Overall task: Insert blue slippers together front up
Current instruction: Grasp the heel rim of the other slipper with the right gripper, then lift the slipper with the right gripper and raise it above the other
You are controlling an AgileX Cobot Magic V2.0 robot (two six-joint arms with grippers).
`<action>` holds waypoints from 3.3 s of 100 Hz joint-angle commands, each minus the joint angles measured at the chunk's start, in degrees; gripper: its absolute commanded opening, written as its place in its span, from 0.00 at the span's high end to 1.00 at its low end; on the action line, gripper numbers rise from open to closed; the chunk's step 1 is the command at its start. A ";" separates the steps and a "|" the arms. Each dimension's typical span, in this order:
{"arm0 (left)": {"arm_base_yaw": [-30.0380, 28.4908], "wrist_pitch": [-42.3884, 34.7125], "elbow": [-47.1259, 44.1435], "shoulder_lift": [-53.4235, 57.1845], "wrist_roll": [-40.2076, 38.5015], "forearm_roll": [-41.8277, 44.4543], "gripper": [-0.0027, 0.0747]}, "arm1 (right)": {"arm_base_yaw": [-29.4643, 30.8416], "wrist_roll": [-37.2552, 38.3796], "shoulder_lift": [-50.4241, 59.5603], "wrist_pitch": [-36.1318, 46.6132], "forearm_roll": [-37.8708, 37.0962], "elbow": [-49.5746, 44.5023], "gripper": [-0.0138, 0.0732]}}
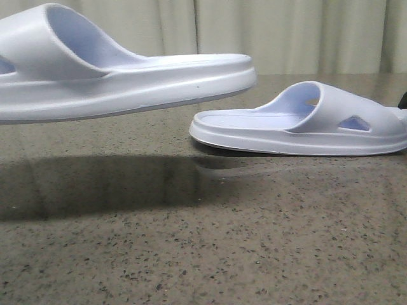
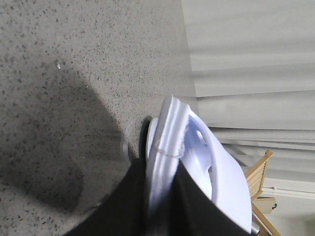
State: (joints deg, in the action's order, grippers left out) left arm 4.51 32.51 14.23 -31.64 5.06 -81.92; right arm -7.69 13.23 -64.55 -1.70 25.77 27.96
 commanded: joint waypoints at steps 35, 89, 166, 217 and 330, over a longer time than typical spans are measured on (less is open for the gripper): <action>0.04 0.64 1.59 -0.11 0.73 -2.83 0.94 | 0.38 -0.06 -1.52 4.66 2.06 1.91 0.39; 0.04 0.64 1.59 -0.11 0.81 -2.83 0.94 | 0.28 -0.06 -4.50 5.44 2.49 3.09 0.39; 0.04 1.44 1.59 -0.11 0.81 -2.83 0.94 | -3.78 -0.06 -4.50 5.19 5.74 3.09 0.39; 0.04 2.20 1.59 -0.11 0.81 -2.83 0.94 | -3.78 -0.06 -8.63 4.18 7.60 3.09 0.49; 0.04 2.20 1.59 -0.11 0.96 -2.83 0.94 | -3.78 1.32 6.78 19.68 6.60 4.67 0.96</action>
State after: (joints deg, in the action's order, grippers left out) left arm 4.51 34.06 14.23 -31.64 5.85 -81.92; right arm -11.80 14.48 -63.27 13.85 33.78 29.88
